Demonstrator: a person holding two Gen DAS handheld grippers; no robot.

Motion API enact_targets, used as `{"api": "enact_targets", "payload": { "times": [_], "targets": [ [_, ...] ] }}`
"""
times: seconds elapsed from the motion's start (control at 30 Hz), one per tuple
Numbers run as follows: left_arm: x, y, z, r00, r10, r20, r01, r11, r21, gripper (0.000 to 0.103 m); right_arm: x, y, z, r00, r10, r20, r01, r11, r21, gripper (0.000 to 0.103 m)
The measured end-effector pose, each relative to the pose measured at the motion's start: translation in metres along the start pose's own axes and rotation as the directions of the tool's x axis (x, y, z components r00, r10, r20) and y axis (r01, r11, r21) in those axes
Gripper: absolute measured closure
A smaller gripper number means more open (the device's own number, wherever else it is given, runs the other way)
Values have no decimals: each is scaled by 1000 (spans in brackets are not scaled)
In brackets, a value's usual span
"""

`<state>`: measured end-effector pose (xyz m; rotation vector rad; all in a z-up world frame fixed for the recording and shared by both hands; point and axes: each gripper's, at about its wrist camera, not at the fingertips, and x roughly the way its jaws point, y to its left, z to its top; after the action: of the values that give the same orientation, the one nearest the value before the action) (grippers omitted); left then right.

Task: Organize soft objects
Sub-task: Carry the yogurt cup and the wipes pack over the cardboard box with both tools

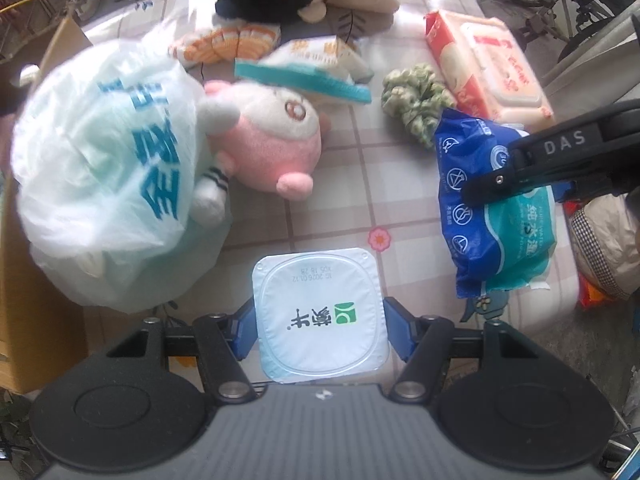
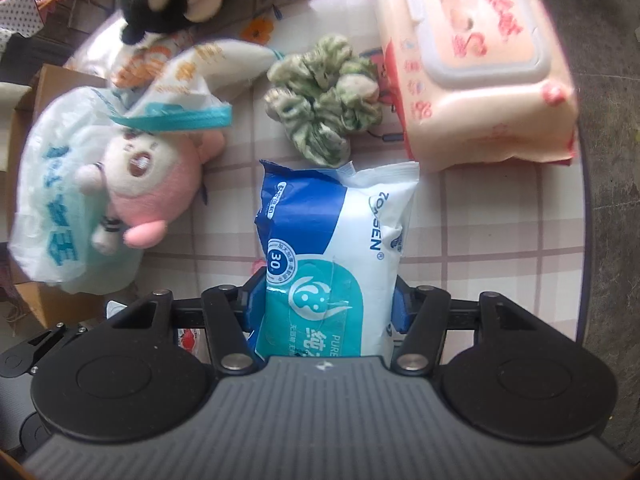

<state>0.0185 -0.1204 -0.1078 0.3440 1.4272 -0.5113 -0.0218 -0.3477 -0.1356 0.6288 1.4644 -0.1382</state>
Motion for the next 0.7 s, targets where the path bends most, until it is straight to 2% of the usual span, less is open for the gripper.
{"api": "enact_targets", "payload": {
  "times": [0.23,0.4,0.53,0.7],
  "targets": [
    [-48,1,13,999,0,51,1,1000,-24,38,-51,16,7,997,58,47,-56,998,-27,47],
    [-94,19,14,993,19,115,-11,998,-65,38,-95,43,15,986,133,95,-126,989,-78,47],
    [-135,54,10,984,54,173,-31,991,-132,38,-119,82,21,972,205,115,-186,970,-154,46],
    [-167,126,6,969,104,222,-49,970,-239,38,-132,150,30,952,281,124,-248,941,-231,46]
  ]
}}
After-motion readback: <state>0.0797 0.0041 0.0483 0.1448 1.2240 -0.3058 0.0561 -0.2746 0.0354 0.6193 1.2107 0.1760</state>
